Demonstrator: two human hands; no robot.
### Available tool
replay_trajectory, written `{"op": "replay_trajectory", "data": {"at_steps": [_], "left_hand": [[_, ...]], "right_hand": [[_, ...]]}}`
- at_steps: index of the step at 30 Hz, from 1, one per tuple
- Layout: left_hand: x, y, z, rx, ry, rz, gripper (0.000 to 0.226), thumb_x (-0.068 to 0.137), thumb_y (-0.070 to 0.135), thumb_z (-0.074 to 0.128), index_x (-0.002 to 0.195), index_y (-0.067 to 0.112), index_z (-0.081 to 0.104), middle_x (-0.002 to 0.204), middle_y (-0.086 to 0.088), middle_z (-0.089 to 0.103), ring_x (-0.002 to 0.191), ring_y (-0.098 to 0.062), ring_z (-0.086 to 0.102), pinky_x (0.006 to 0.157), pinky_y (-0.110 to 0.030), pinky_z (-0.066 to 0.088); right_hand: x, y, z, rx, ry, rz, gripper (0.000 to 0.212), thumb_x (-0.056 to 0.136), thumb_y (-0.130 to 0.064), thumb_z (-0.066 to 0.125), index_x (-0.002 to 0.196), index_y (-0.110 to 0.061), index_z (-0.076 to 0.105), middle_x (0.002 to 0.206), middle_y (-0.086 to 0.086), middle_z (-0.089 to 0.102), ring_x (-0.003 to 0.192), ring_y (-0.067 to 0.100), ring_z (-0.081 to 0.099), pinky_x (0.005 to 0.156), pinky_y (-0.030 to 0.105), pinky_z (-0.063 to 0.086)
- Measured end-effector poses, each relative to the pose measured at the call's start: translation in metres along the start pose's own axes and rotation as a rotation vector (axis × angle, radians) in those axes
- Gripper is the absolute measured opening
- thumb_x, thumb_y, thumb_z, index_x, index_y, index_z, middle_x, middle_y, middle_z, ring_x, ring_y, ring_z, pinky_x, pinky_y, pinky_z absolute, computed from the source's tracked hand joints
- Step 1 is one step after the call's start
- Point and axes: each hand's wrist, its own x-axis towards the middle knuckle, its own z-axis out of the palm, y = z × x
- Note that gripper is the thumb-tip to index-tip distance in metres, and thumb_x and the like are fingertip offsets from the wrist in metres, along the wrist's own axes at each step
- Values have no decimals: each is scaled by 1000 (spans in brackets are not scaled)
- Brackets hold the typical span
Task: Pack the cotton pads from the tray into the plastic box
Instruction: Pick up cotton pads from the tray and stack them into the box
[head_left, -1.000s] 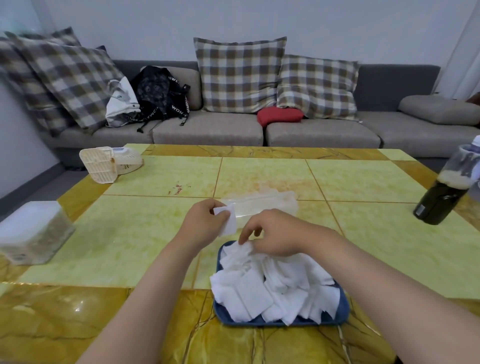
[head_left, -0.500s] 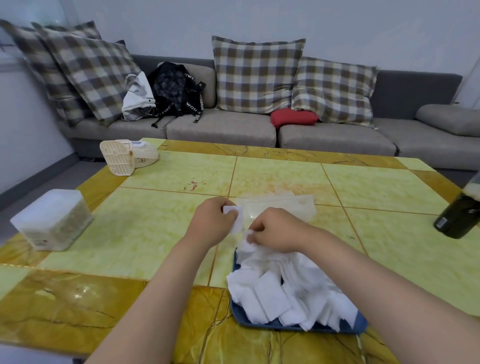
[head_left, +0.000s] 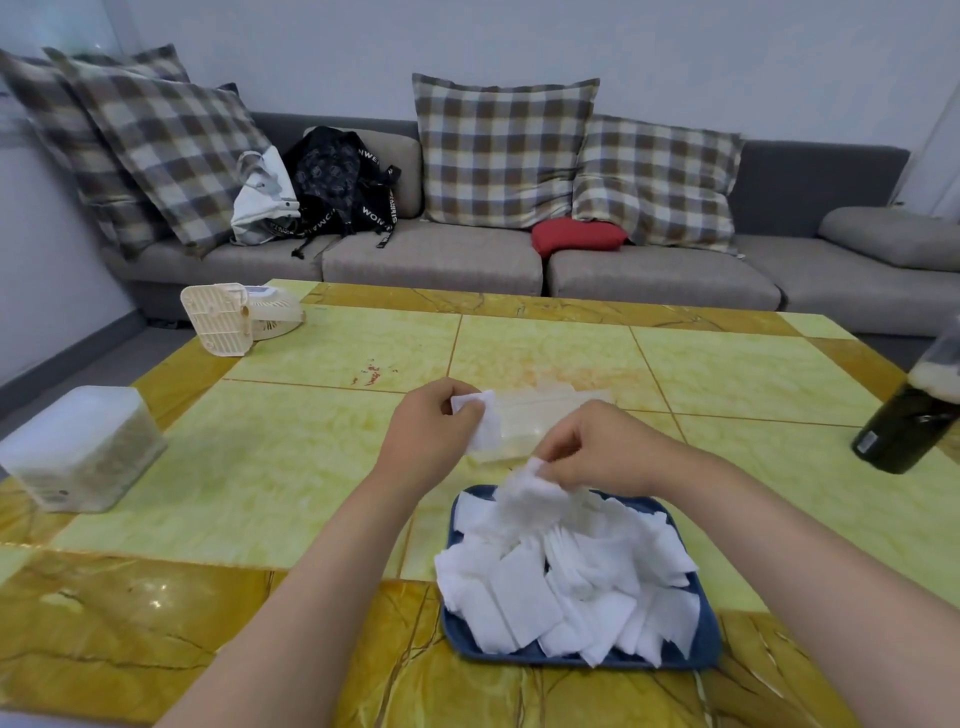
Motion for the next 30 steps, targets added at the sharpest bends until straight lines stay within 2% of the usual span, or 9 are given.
{"op": "replay_trajectory", "data": {"at_steps": [2,5,8,13,16,18,21,25,30], "left_hand": [[-3,10,4,-71,-87,0,12,93,17,60,87,17,70,88,-13,71,72,-23,62,64,-37,50],[-11,24,10,-323,-426,-239,11,98,7,54,92,7,64,86,-19,68,82,-41,72,72,-44,60],[-18,23,18,-215,-642,-321,11,97,5,53,98,1,62,95,-26,71,88,-46,74,75,-47,62],[-14,24,25,-125,-314,-221,17,97,9,50,105,6,64,87,-22,73,64,-27,73,53,-30,50],[-7,24,25,-92,-38,-119,17,96,14,51,105,13,65,90,-13,73,67,-22,71,53,-26,53],[-5,24,28,-17,23,-17,15,97,17,53,109,19,63,91,-13,70,72,-25,70,52,-26,55],[-3,26,36,109,-26,48,21,97,22,60,116,29,56,79,-21,65,69,-33,67,60,-41,61],[-2,35,45,30,-164,-76,19,93,27,69,103,11,70,81,-10,74,58,-15,67,55,-28,58],[-9,35,43,-285,-439,-231,29,95,28,67,104,2,76,97,-24,75,86,-33,74,75,-37,62]], "right_hand": [[-5,0,-4,-158,-103,15,9,74,-32,82,81,-37,81,89,-10,78,86,14,71,83,38,60],[-13,0,-13,-159,-217,49,14,71,-36,86,85,-38,82,95,-13,78,94,10,72,91,42,58],[-24,8,-23,-31,-176,103,11,80,-27,85,91,-28,84,82,-16,77,71,-4,67,72,23,55],[-25,26,-28,184,151,136,7,90,-19,75,92,-16,81,89,-2,78,71,3,66,59,12,47],[-24,28,-29,207,212,93,14,97,-13,66,95,-13,80,92,1,78,70,6,68,62,15,50],[-23,26,-28,168,207,36,16,99,-14,63,93,-12,78,86,2,77,69,12,67,64,21,52],[-22,20,-26,162,211,-32,16,98,-15,60,92,-10,74,83,9,70,61,9,59,54,23,50],[-23,13,-24,261,235,-56,17,94,-7,61,92,-13,76,77,-5,69,54,2,54,48,20,44],[-16,17,-17,261,399,-38,16,89,-17,76,104,-22,70,94,6,70,59,7,57,54,23,48]]}}
